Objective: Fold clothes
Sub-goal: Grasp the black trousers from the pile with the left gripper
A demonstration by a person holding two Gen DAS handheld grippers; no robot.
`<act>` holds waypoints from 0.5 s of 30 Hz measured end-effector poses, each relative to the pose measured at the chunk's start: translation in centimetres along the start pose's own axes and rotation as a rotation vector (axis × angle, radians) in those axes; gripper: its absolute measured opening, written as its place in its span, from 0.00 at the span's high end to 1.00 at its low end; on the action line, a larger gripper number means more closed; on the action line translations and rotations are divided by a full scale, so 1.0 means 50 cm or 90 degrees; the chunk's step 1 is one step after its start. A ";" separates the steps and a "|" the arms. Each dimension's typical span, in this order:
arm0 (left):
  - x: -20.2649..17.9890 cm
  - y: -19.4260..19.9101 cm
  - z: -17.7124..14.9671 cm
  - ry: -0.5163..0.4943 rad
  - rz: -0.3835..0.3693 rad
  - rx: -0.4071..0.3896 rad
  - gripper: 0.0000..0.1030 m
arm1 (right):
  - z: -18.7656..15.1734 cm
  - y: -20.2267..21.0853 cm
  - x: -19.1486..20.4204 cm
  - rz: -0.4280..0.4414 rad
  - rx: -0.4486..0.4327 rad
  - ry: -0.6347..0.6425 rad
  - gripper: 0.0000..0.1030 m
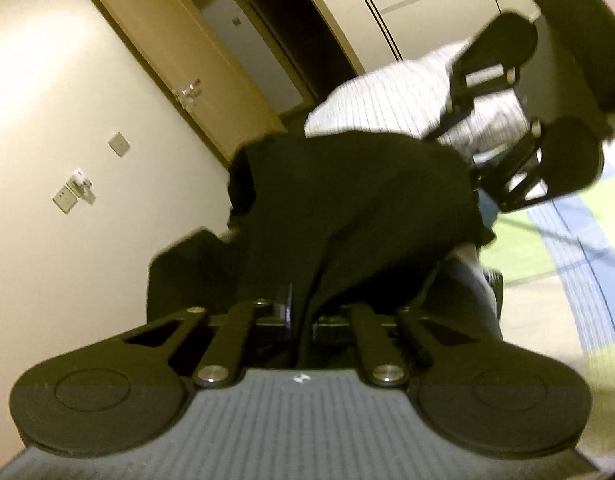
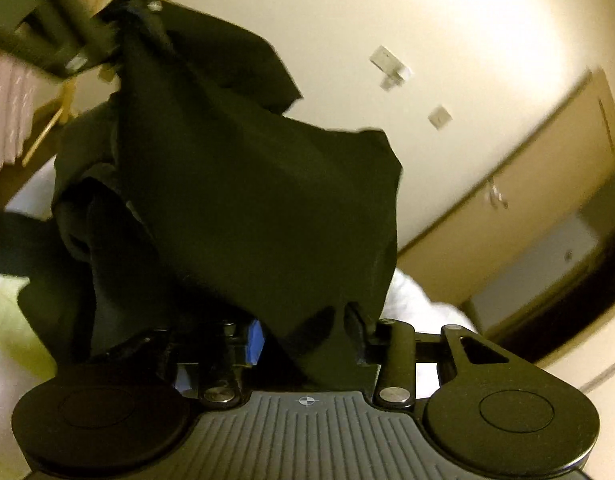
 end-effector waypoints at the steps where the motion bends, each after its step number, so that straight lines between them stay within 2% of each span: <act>1: 0.005 0.004 0.009 0.001 0.004 -0.010 0.95 | -0.001 -0.003 -0.002 -0.003 -0.003 0.008 0.91; 2: 0.010 0.009 0.019 0.003 0.010 -0.022 0.95 | -0.002 -0.002 -0.010 -0.011 -0.003 0.006 1.00; 6: 0.020 0.030 0.078 -0.003 0.015 -0.071 0.96 | -0.003 0.027 -0.078 -0.076 -0.010 -0.045 1.00; 9: 0.001 0.056 0.139 -0.018 0.004 -0.124 0.96 | -0.018 0.076 -0.157 -0.151 -0.018 -0.091 1.00; 12: -0.042 0.101 0.206 -0.034 -0.019 -0.184 0.97 | -0.037 0.152 -0.234 -0.218 -0.023 -0.136 1.00; 15: -0.117 0.158 0.259 -0.043 -0.071 -0.233 0.97 | -0.092 0.266 -0.295 -0.283 -0.027 -0.173 1.00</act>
Point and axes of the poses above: each gripper's, at about its wrist camera, not at the fingertips, and y roughly against the way its jaws point, x to its left, z to its top, the point moved 1 cm from there along -y, roughly the way its jaws point, and after that the axes turned 8 degrees about -z, right-handed, at the moved point
